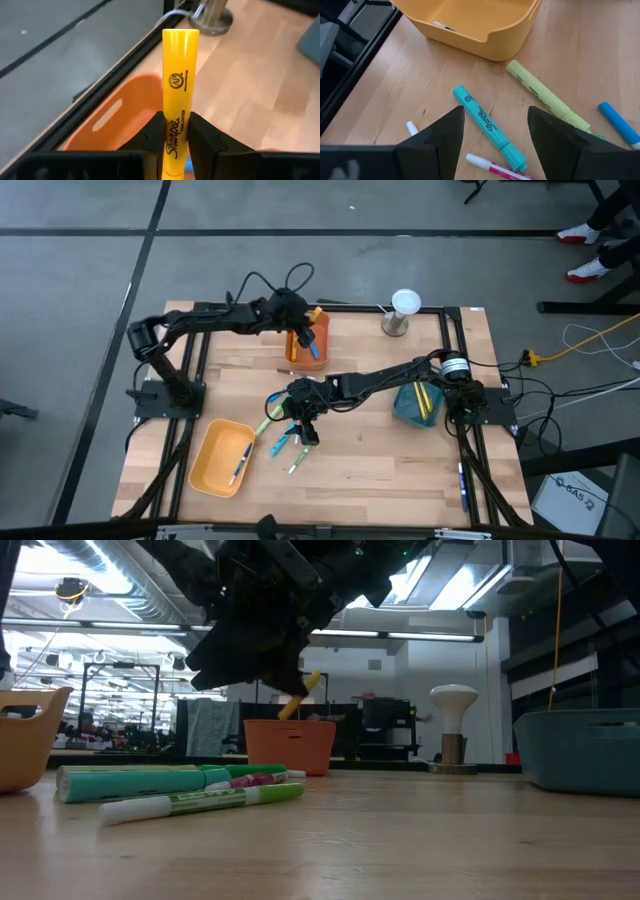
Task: Pick & Place Markers
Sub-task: Put the yellow highlighter pen into the orange bin, then put the green marker pen into the yellow bin
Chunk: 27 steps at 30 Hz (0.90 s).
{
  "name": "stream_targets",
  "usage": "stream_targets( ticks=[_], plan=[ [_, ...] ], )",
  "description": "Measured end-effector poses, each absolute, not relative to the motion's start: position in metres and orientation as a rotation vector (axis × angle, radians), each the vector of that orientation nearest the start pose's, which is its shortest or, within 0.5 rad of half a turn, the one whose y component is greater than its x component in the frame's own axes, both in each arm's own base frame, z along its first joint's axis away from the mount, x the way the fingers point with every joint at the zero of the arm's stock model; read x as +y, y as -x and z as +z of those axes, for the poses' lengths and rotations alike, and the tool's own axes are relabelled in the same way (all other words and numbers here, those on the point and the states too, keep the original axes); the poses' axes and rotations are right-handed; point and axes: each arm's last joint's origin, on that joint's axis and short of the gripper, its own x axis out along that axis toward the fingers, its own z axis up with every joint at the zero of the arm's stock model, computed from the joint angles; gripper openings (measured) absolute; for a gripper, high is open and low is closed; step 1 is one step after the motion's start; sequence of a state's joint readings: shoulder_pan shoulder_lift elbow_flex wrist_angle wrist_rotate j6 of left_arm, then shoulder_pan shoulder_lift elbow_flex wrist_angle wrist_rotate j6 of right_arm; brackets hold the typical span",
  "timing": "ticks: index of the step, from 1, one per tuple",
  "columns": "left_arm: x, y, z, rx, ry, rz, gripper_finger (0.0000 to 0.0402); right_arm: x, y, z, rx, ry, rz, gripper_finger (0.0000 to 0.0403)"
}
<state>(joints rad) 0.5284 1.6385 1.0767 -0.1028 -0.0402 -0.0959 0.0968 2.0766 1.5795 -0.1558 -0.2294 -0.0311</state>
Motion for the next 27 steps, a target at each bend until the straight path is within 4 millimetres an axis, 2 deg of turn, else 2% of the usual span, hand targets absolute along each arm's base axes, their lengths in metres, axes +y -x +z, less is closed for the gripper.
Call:
stream_targets(
  ticks=[5, 15, 21, 27],
  plan=[
    [0.183, -0.308, 0.214, 0.660, 0.281, 0.575, 0.0060, 0.052, -0.465, 0.212, 0.649, -0.013, 0.325, 0.0216],
    [0.182, -0.308, 0.214, 0.659, 0.287, 0.582, 0.0117, 0.052, -0.465, 0.212, 0.648, -0.014, 0.324, 0.0216],
    [0.180, -0.304, 0.223, 0.641, 0.277, 0.581, 0.0125, 0.052, -0.465, 0.212, 0.649, -0.014, 0.324, 0.0216],
    [0.174, -0.296, 0.247, 0.584, 0.258, 0.579, 0.0120, 0.052, -0.465, 0.212, 0.649, -0.013, 0.324, 0.0216]
  ],
)
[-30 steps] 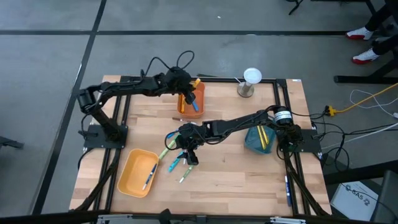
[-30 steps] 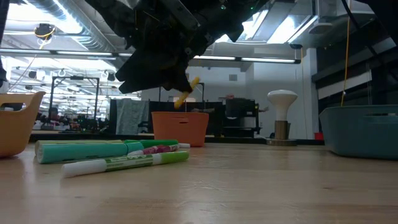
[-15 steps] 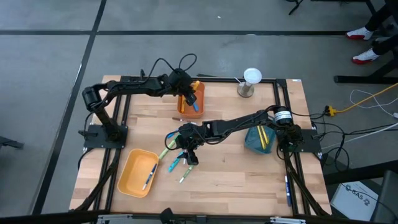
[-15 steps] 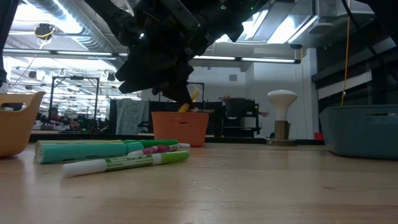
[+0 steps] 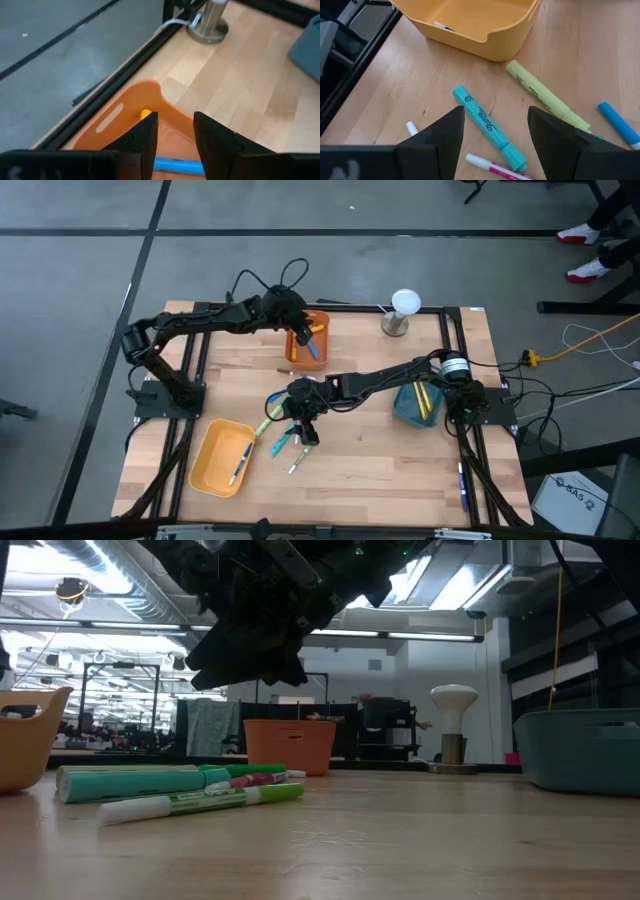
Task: Pick & Place Markers
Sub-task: Put the green marker pen into the yellow bin
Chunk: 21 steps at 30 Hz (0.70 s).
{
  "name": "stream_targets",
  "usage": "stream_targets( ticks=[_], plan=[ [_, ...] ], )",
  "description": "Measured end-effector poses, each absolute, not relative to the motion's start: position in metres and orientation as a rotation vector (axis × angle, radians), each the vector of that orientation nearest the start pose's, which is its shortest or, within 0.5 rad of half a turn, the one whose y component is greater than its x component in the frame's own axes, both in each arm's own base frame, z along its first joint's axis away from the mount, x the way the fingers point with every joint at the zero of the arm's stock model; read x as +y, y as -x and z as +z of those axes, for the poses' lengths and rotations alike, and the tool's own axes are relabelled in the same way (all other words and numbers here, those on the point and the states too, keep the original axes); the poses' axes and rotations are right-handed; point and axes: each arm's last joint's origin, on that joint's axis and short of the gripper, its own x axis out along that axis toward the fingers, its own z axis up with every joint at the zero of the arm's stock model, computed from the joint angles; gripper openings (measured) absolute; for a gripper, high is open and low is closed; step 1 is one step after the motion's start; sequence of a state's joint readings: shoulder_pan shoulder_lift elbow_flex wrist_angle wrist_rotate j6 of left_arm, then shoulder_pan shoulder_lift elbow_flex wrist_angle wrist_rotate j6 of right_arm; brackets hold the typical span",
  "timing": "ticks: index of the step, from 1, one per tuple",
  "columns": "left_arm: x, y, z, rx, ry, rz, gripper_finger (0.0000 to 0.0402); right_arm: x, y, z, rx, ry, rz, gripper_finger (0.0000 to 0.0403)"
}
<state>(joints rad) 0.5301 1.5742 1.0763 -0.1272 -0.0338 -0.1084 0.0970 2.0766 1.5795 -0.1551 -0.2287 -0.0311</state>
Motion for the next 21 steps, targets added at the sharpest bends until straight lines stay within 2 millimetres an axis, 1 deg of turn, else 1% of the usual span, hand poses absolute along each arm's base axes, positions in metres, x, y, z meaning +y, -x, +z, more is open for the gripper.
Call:
stream_targets(
  ticks=[3, 7, 12, 17, 21],
  plan=[
    [0.169, -0.287, 0.260, 0.585, 0.237, 0.571, 0.0119, 0.052, -0.465, 0.212, 0.648, -0.013, 0.324, 0.0216],
    [0.157, -0.272, 0.272, 0.638, 0.242, 0.561, 0.0123, 0.052, -0.465, 0.212, 0.648, -0.013, 0.324, 0.0216],
    [0.134, -0.254, 0.284, 0.726, 0.248, 0.521, 0.0124, 0.052, -0.465, 0.212, 0.648, -0.013, 0.324, 0.0216],
    [0.110, -0.242, 0.292, 0.796, 0.238, 0.463, 0.0120, 0.052, -0.465, 0.212, 0.648, -0.013, 0.324, 0.0216],
    [0.093, -0.237, 0.291, 0.882, 0.230, 0.413, 0.0115, 0.052, -0.465, 0.212, 0.648, -0.013, 0.324, 0.0216]
  ],
)
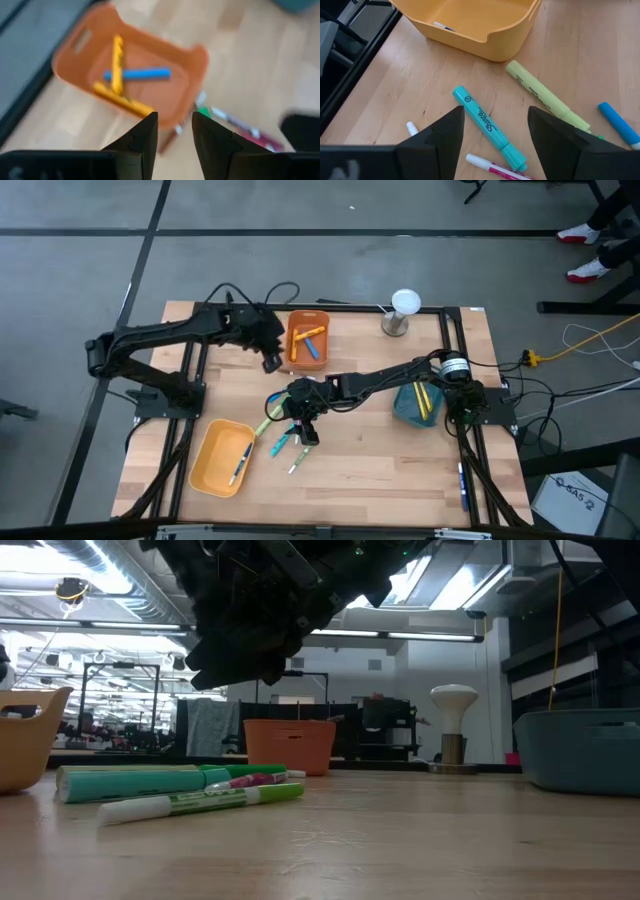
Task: Pick & Place Markers
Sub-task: Put the green marker pen into the yellow bin
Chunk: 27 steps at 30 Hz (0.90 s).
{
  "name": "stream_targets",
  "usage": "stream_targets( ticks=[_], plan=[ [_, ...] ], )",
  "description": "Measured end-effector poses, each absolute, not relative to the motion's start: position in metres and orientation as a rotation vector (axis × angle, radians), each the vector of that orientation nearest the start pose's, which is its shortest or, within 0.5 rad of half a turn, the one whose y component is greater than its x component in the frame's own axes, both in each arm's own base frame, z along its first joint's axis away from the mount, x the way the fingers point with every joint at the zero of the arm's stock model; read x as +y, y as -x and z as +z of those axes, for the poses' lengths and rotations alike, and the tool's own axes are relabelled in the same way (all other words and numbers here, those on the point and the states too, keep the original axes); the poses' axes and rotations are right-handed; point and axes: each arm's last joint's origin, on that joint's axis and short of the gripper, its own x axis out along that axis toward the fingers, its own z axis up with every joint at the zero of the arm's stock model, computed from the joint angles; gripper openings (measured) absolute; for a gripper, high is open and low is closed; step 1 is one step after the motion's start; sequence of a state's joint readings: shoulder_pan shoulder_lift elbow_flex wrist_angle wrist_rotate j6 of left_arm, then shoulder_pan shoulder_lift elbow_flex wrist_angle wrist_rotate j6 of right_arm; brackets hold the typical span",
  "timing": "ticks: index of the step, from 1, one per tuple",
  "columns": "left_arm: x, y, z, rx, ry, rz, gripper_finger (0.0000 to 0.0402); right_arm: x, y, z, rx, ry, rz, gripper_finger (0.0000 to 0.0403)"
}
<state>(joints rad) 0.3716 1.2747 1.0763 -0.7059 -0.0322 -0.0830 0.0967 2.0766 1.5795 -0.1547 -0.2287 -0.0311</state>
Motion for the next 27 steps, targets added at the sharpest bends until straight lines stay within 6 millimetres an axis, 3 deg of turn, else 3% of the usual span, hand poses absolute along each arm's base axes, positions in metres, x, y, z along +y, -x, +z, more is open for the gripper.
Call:
stream_targets(
  ticks=[7, 17, 27],
  plan=[
    [0.072, -0.230, 0.282, 1.048, 0.279, 0.380, 0.0107, 0.052, -0.465, 0.212, 0.648, -0.013, 0.324, 0.0216],
    [0.040, -0.235, 0.275, 1.112, 0.288, 0.309, 0.0107, 0.052, -0.465, 0.212, 0.648, -0.013, 0.324, 0.0216],
    [0.009, -0.232, 0.248, 1.195, 0.371, 0.313, 0.0105, 0.052, -0.465, 0.212, 0.648, -0.013, 0.324, 0.0216]
  ],
)
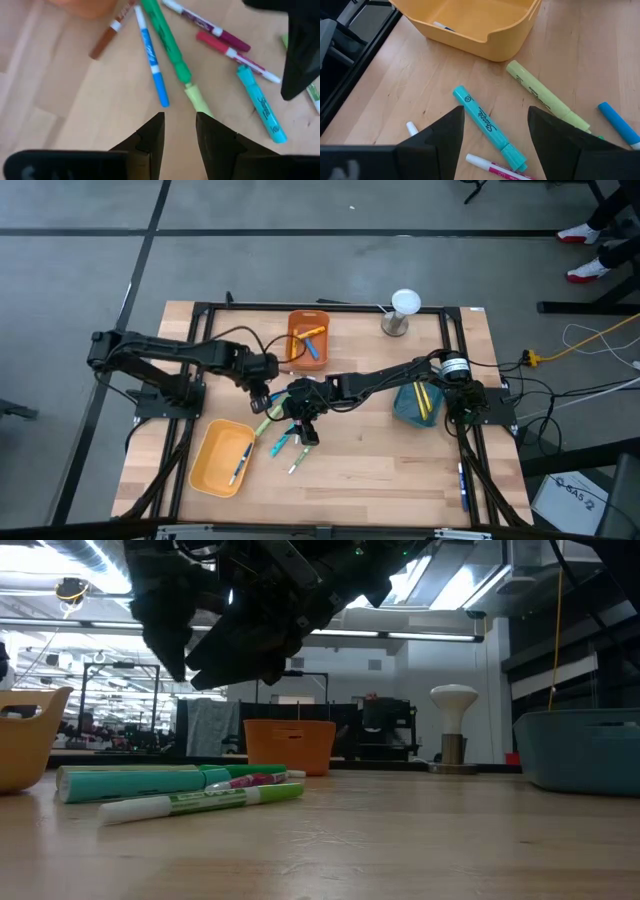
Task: Pick & Place Markers
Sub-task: Put the green marker pen into the yellow bin
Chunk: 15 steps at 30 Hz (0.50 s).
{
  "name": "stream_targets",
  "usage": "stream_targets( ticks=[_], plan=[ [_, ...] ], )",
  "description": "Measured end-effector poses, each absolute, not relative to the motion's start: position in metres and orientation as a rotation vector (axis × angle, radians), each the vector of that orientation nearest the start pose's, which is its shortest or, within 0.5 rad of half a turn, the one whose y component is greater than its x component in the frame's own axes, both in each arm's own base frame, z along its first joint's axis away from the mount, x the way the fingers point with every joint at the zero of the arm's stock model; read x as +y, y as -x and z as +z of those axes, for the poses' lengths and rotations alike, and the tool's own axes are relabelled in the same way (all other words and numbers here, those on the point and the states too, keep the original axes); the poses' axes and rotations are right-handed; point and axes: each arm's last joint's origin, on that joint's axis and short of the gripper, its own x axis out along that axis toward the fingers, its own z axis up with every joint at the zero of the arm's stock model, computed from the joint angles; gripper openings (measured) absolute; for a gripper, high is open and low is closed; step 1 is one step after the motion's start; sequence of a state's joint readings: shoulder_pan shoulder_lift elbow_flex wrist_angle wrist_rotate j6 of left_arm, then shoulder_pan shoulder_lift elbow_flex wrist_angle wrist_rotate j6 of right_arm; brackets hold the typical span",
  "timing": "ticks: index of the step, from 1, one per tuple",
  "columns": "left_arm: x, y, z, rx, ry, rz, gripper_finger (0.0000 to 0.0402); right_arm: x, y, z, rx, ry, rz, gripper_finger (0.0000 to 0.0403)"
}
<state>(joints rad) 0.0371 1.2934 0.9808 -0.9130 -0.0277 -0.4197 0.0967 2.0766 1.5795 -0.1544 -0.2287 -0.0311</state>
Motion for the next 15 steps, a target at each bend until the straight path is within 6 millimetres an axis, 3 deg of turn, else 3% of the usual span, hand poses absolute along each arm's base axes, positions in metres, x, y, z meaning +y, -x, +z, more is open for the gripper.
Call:
stream_targets(
  ticks=[7, 15],
  plan=[
    [-0.003, -0.226, 0.233, 1.248, 0.378, 0.318, 0.0107, 0.052, -0.465, 0.212, 0.648, -0.013, 0.324, 0.0216],
    [-0.005, -0.224, 0.222, 1.253, 0.395, 0.343, 0.0105, 0.052, -0.465, 0.212, 0.648, -0.013, 0.324, 0.0216]
  ],
)
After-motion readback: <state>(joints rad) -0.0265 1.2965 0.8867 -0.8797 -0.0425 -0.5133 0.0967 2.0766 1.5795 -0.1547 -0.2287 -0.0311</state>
